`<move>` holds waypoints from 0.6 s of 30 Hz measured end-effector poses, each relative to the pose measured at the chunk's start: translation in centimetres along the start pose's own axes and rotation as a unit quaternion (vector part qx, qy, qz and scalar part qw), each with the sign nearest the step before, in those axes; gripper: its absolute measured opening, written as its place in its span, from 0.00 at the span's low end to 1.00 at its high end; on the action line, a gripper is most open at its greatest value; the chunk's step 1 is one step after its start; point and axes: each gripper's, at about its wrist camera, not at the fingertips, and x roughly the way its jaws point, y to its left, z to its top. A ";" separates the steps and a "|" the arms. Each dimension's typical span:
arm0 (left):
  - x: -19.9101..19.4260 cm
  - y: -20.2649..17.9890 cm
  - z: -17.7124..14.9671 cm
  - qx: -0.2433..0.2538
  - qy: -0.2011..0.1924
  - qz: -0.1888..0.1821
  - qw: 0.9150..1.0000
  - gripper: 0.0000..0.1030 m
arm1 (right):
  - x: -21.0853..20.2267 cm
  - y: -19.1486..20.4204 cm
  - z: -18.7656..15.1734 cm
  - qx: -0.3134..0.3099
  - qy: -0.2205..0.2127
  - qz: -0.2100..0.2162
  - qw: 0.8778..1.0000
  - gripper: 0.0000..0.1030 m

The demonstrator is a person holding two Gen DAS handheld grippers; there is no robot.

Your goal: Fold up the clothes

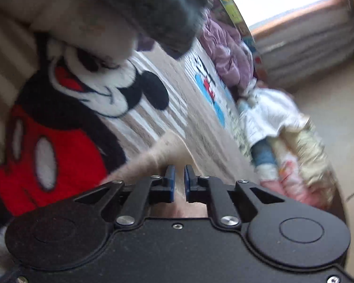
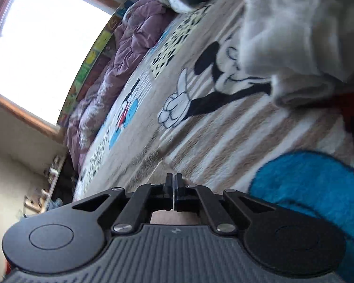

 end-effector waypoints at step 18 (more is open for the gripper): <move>1.4 -0.5 -0.3 -0.035 -0.013 0.025 0.999 0.04 | 2.2 2.9 -2.9 -0.032 0.033 0.024 0.999 0.00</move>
